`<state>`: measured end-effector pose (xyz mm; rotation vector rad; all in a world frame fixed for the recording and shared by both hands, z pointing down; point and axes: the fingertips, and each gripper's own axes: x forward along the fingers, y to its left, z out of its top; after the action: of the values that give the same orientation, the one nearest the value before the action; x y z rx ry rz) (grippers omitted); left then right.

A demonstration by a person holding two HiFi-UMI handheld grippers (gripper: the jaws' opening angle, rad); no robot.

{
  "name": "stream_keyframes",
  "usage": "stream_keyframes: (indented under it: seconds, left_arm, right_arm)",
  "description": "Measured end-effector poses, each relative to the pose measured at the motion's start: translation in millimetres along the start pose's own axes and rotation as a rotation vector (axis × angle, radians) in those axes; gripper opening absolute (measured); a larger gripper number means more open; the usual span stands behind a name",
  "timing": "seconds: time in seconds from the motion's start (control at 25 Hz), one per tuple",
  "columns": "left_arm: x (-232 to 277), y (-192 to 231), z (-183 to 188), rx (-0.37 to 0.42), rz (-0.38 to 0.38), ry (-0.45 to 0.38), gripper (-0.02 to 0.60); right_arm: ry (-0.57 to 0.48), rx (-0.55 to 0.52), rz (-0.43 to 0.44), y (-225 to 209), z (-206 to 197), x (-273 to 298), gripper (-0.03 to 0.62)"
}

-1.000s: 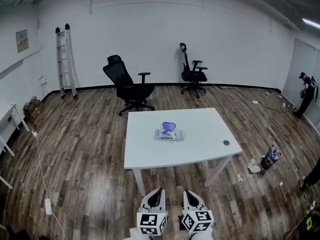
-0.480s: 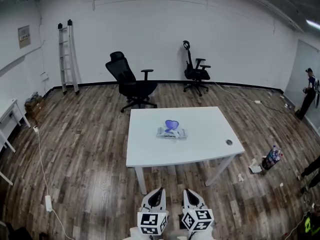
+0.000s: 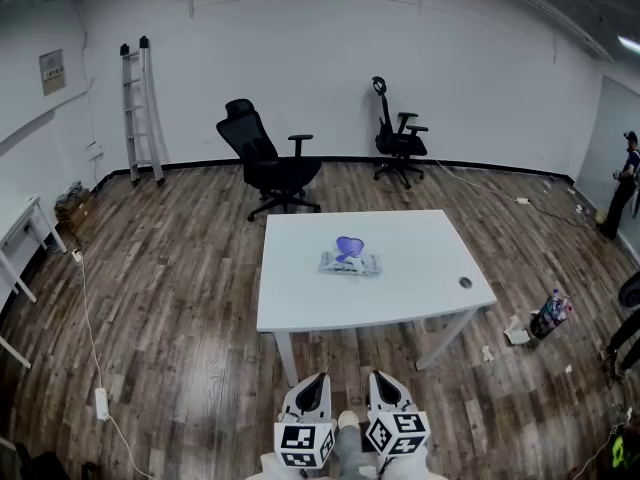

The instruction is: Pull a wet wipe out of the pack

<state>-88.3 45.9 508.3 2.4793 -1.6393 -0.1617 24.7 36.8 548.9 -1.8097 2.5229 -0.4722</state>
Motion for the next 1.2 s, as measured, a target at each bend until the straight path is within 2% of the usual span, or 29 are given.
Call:
stream_keyframes:
  seconds: [0.52,0.68,1.2]
  left_arm:
    - [28,14,-4,0.009,0.028,0.018,-0.002]
    - [41,16,0,-0.001,0.026,-0.001,-0.002]
    - [105,20,5,0.001,0.02,0.015,-0.002]
  right_arm:
    - [-0.019,-0.001,0.014,-11,13,34,0.009]
    - [-0.033,-0.014,0.009,-20,22,44,0.009]
    - [-0.029,-0.01,0.004,-52,45,90,0.009]
